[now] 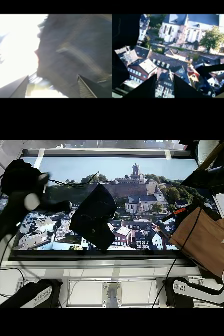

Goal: Fold the clothes and pants, and hang the long-sleeved shirts on hangers.

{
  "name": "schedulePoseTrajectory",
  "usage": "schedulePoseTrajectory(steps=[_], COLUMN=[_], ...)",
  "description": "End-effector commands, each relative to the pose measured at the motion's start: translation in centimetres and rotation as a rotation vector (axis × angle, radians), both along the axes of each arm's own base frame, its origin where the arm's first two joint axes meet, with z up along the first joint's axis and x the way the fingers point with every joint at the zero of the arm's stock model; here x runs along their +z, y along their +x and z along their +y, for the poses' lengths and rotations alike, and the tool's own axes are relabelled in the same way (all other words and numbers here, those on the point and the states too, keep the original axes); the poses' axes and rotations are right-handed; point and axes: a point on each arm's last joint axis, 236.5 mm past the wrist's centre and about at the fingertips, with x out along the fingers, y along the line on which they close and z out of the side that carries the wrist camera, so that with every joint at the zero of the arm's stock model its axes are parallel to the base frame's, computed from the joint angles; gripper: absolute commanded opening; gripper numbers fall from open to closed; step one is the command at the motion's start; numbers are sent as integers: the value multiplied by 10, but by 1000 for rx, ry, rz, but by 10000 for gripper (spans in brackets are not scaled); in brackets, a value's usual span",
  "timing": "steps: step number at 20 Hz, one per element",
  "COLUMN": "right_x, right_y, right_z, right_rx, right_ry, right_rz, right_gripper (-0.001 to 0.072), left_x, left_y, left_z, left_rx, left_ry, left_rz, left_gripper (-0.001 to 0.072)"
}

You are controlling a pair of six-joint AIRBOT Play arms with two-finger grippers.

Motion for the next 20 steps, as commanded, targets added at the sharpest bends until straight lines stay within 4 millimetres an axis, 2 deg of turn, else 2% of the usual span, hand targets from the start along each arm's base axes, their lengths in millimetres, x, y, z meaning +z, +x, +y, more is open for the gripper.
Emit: schedulePoseTrajectory(steps=[1, 2, 3, 5, 7, 9, 11, 12, 16, 17, 18, 20], right_x=[0, 3, 5, 7, 6, 6, 5, 5, 5, 5, 5, 5], right_y=[5, 6, 6, 3, 2, 1, -1, -1, 0, 0, 0, 0], right_z=[9, 14, 17, 23, 23, 23, 23, 23, 23, 23, 23, 23], right_rx=[18, 26, 34, 52, 54, 55, 59, 60, 57, 57, 57, 56], right_ry=[49, 69, 84, 104, 103, 103, 103, 102, 102, 102, 101, 101], right_rz=[1, -8, -12, -6, -1, -1, 7, 9, 3, 4, 3, 4], right_gripper=[254, 254, 254, 254, 254, 253, 253, 253, 253, 252, 249, 247], left_x=[-52, -67, -78, -84, -85, -105, -126, -132, -134, -129, -123, -118], left_y=[-58, -60, -54, -32, -13, -11, -11, -7, 12, 17, 22, 27], left_z=[45, 37, 32, 24, 7, -8, -10, -9, -10, -13, -15, -19], left_rx=[253, 310, 359, 416, 371, 350, 351, 346, 347, 340, 324, 287], left_ry=[-150, -252, -339, -446, -512, -556, -556, -551, -571, -583, -588, -578], left_rz=[97, 97, 66, -12, -52, 5, 49, 46, 23, 12, -9, -31], left_gripper=[687, 687, 687, 687, 686, 685, 664, 617, 608, 546, 431, 111])
